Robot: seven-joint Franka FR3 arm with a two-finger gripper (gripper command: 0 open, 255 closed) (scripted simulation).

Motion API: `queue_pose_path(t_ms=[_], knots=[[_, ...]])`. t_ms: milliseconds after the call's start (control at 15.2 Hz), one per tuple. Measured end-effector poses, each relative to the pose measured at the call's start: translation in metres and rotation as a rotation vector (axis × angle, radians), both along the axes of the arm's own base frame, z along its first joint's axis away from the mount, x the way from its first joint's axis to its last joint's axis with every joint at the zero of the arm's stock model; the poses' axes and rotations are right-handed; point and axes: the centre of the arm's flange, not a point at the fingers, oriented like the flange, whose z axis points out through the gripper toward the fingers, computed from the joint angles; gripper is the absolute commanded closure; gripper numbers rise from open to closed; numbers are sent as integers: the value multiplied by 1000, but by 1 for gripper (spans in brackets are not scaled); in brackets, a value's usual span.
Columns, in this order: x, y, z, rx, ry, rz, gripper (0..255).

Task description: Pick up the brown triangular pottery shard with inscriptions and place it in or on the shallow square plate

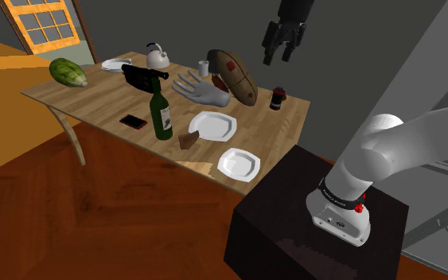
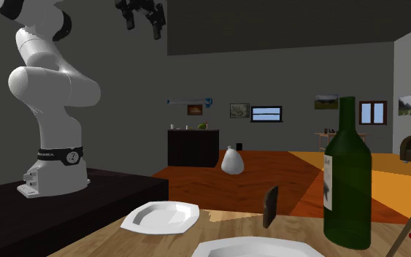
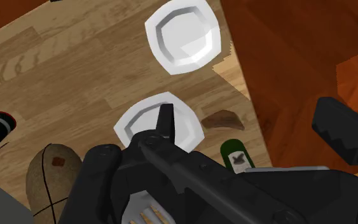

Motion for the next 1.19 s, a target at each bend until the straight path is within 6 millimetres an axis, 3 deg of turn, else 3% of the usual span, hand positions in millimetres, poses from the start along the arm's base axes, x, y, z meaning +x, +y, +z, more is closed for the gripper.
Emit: queue_pose_path(t_ms=[198,660,1188], knots=[[7,9,-11,1,6,-39,0],[60,49,-76,5,39,-269,0],[121,80,-150,11,78,-543,0]])
